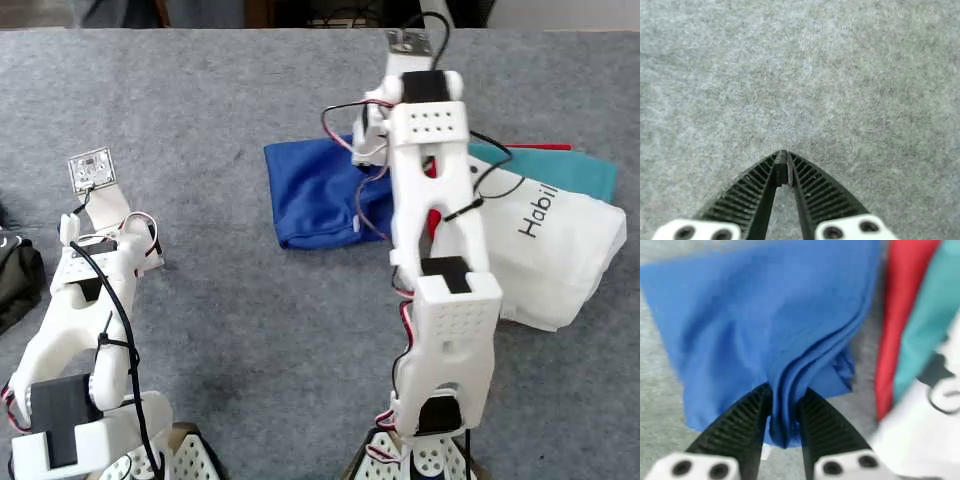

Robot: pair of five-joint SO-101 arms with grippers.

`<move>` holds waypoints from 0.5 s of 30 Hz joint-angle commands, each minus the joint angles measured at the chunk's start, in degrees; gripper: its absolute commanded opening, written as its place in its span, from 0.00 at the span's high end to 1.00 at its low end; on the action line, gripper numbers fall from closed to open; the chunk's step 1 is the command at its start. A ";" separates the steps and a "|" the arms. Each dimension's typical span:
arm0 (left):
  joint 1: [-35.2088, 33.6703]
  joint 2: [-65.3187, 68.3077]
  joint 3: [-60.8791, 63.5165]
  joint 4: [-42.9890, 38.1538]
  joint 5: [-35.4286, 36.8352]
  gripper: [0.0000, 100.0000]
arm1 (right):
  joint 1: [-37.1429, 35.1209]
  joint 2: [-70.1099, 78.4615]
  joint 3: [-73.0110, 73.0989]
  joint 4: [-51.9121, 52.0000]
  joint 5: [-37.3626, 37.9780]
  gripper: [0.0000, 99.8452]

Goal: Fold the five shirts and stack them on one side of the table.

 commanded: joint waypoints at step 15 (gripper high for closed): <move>-3.91 -2.11 -0.22 -0.62 4.31 0.97 | -30.33 -1.01 -13.14 -21.98 3.25 0.99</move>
